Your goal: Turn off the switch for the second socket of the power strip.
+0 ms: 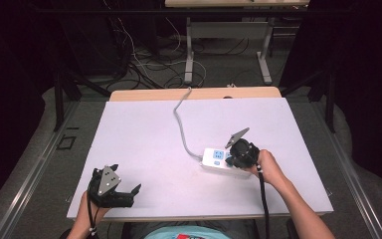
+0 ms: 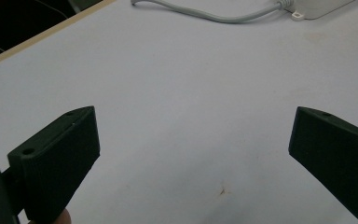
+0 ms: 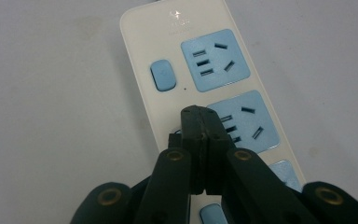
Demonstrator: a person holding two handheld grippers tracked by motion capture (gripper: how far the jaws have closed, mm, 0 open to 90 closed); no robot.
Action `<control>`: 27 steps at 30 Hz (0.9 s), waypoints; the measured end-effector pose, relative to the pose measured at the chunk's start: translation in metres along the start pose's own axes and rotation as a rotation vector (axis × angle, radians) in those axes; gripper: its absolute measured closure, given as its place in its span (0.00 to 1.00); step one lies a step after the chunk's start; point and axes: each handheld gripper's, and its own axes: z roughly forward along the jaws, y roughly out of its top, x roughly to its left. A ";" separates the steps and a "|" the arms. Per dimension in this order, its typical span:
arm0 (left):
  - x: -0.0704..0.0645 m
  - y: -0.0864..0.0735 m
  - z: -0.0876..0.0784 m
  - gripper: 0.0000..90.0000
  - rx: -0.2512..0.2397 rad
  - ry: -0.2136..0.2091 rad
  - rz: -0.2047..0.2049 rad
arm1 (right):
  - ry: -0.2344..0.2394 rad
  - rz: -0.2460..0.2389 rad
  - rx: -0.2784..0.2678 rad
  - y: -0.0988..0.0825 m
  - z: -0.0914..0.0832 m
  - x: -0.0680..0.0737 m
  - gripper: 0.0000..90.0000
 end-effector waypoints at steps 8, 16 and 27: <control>0.000 0.000 0.000 0.02 0.000 -0.001 -0.002 | 0.000 -0.011 0.008 0.001 0.000 0.000 1.00; 0.000 0.000 0.000 0.02 0.001 -0.001 0.001 | -0.017 -0.019 0.013 0.000 0.000 0.004 1.00; -0.001 0.000 0.000 0.02 -0.004 0.000 0.000 | -0.017 -0.030 0.001 0.000 0.000 0.003 1.00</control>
